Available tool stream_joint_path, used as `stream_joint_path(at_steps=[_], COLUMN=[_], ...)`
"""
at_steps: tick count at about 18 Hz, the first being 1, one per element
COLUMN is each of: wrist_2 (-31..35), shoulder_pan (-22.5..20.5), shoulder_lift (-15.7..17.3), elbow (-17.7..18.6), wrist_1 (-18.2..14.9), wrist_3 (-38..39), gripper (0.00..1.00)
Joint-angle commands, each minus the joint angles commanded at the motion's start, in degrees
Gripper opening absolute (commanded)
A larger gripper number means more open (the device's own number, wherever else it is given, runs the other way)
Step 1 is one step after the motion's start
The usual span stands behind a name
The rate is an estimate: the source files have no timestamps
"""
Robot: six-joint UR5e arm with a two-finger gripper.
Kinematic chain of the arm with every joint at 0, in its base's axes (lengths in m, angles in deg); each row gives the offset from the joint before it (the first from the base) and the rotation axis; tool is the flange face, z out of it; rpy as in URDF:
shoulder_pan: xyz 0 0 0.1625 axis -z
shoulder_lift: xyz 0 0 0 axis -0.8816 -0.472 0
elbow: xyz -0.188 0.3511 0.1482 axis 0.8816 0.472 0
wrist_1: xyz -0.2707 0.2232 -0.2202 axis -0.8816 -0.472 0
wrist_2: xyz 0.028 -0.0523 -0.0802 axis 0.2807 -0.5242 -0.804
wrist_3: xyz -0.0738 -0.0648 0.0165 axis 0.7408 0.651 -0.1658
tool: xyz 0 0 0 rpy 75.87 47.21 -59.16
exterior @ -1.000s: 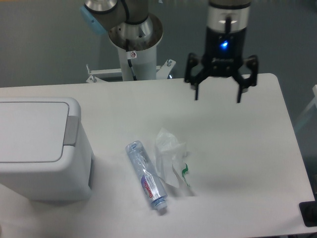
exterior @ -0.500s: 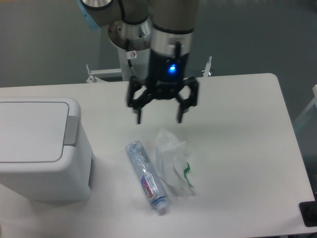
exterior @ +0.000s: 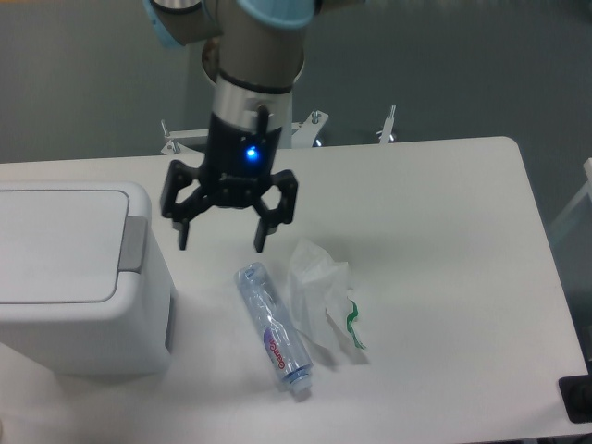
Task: Open the trash can
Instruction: 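Press the gripper against the bin lid edge to flip it open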
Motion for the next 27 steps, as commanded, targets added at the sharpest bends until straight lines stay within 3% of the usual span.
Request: stream_joint_path(at_steps=[27], wrist_2=[0.18], shoulder_pan=[2.11], shoulder_lift=[-1.49], elbow=[0.62], wrist_1=[0.96], wrist_3=[-0.09], gripper=[1.0])
